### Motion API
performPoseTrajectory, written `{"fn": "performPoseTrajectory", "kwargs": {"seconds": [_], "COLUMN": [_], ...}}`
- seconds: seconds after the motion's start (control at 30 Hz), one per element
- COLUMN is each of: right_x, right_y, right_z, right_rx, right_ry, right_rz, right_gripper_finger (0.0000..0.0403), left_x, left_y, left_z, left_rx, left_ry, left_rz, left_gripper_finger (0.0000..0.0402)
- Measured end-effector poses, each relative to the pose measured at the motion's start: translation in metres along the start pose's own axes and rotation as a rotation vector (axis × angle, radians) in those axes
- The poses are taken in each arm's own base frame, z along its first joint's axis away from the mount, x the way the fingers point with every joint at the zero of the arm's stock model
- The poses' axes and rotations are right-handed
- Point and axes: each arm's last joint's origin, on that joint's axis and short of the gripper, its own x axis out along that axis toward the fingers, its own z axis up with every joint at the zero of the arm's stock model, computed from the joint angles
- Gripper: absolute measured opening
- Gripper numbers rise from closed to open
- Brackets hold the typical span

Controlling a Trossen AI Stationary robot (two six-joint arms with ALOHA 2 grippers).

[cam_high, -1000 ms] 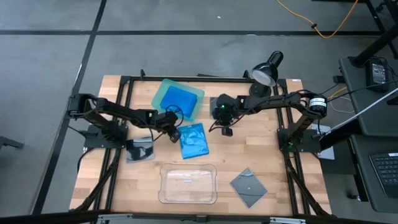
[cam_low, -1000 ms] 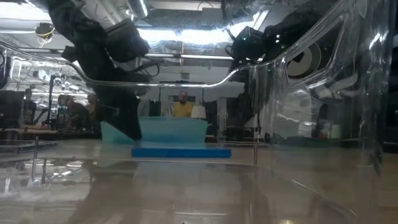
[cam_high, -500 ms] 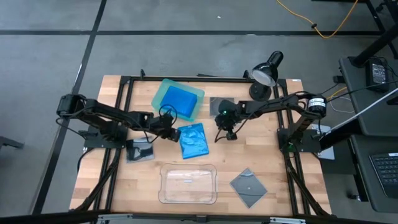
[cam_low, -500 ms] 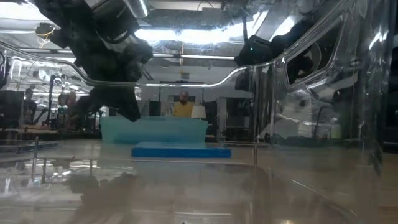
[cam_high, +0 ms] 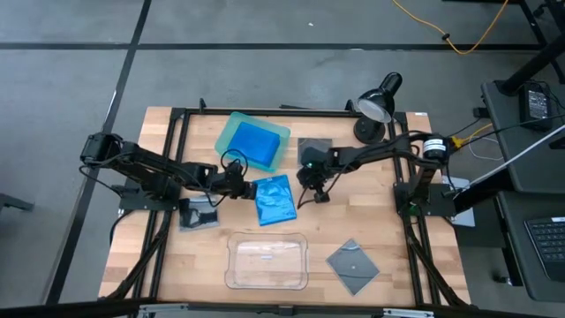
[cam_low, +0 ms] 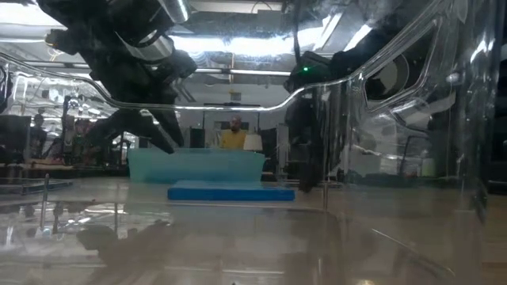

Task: Pick & place jewel cases by type
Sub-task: Put the blue cd case into the green bin

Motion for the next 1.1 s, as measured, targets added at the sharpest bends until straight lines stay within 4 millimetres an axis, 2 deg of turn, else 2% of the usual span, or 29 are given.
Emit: {"fn": "performPoseTrajectory", "kwargs": {"seconds": [0.2,0.37,0.83,1.1], "right_x": [0.005,0.008,0.014,0.015], "right_y": [-0.004,-0.004,0.019,0.022], "right_z": [0.010,0.012,0.023,0.024], "right_rx": [-0.007,-0.010,-0.047,-0.055], "right_ry": [-0.037,-0.046,-0.090,-0.089], "right_rz": [0.024,0.034,0.111,0.112], "right_gripper_finger": [0.0010,0.0010,0.0010,0.0010], "left_x": [0.002,0.011,0.041,0.051], "left_y": [0.002,0.006,0.007,0.004], "left_z": [-0.001,-0.004,-0.018,-0.028], "left_rx": [-0.018,-0.033,-0.071,-0.085], "left_ry": [0.003,0.027,0.067,0.062], "left_rz": [0.017,0.062,0.041,-0.003], "left_gripper_finger": [0.0148,0.0173,0.0175,0.0175]}}
